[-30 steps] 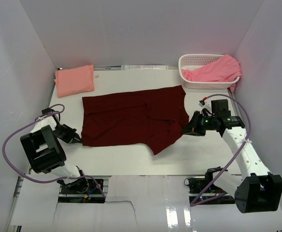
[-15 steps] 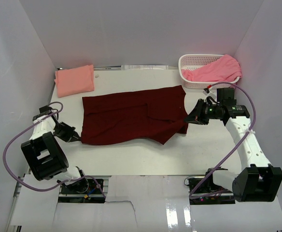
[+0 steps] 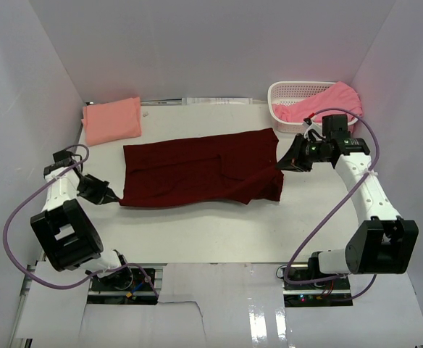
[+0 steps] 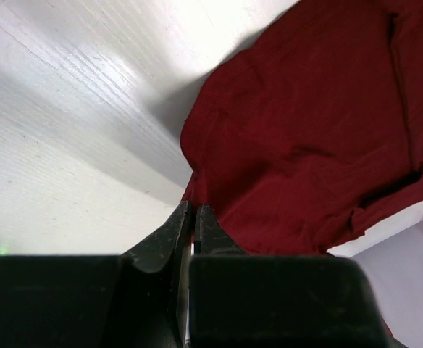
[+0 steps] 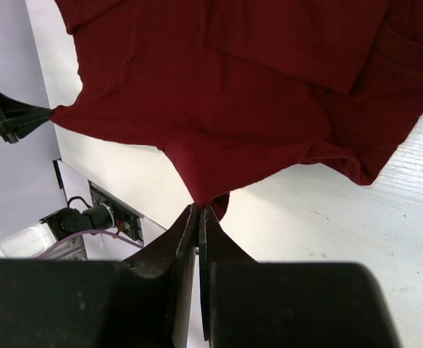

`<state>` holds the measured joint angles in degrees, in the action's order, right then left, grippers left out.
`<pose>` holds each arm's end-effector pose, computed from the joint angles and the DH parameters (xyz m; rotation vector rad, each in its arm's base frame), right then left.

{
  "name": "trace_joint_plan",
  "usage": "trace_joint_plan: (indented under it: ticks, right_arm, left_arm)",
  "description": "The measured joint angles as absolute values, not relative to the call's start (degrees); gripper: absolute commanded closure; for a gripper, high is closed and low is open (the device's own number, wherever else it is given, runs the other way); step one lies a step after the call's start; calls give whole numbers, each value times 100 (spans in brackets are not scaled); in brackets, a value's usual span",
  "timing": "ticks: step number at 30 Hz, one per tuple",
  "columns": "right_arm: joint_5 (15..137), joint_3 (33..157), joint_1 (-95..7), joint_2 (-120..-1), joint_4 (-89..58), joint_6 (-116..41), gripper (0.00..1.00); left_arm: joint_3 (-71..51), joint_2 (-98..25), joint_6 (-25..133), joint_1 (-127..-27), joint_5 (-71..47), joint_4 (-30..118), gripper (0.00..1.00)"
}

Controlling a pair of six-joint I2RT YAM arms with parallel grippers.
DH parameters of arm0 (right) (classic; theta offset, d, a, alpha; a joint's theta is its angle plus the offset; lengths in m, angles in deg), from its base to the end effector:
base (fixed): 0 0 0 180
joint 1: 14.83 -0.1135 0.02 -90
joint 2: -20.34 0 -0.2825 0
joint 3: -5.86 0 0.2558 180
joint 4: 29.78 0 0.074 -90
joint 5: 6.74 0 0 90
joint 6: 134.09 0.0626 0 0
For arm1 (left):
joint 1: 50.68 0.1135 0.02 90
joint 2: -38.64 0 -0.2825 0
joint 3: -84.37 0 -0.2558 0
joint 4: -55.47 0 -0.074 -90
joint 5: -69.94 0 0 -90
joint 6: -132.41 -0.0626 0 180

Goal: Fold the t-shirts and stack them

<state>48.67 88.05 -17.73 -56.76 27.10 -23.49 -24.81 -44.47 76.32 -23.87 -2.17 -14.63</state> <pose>0.2872 0.0501 0.3129 0.1162 2.4695 0.9227 0.2351 0.0973 0.2071 -1.4848 2.5968 -0.4822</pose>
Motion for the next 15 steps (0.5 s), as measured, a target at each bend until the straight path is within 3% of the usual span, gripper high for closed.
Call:
trace_joint_plan:
  ticks: [15]
  right_arm:
    - [4898,9550,-1703,-6439,2629,-2369,92]
  left_arm:
    - [-1753,-5123,7892,-2391,-136,-1509,100]
